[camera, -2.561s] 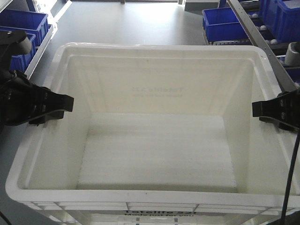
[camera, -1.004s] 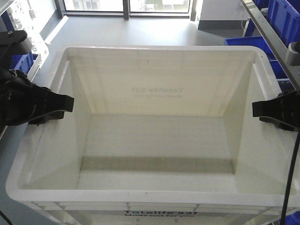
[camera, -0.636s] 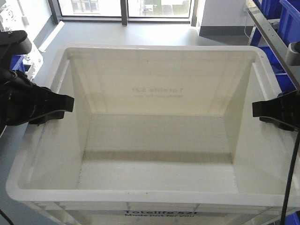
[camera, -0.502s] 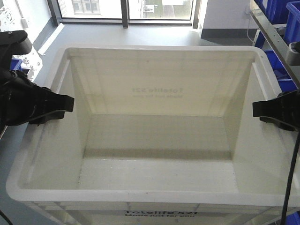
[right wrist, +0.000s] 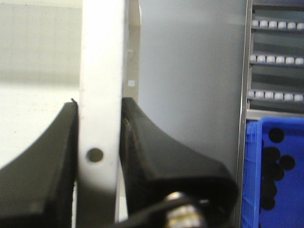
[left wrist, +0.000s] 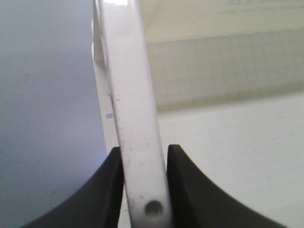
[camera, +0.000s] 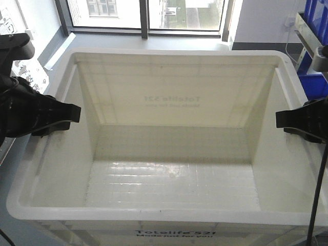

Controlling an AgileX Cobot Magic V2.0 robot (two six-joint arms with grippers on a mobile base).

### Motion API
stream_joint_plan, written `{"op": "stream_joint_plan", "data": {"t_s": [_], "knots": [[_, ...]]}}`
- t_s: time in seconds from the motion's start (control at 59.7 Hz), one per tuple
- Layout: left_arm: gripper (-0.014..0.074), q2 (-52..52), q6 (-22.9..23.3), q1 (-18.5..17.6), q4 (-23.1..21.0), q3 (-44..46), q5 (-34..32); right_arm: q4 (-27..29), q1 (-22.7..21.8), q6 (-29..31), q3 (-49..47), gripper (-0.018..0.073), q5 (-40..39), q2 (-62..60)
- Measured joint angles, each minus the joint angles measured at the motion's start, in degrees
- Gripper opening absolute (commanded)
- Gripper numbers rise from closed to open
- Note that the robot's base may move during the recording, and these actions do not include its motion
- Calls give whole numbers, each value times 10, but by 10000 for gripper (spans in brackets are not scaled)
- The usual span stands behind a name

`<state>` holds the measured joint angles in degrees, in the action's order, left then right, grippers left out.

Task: Move bin from left to right shelf
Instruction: 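Keep holding the tote while the base drives past the windows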

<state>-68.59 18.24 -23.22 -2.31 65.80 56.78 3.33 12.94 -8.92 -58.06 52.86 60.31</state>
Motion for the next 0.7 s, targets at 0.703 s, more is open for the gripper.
{"op": "stream_joint_plan", "data": {"t_s": [0.703], "knots": [[-6, 0, 0, 0, -1, 0, 1, 0, 0, 0, 0, 0, 0, 0]]}}
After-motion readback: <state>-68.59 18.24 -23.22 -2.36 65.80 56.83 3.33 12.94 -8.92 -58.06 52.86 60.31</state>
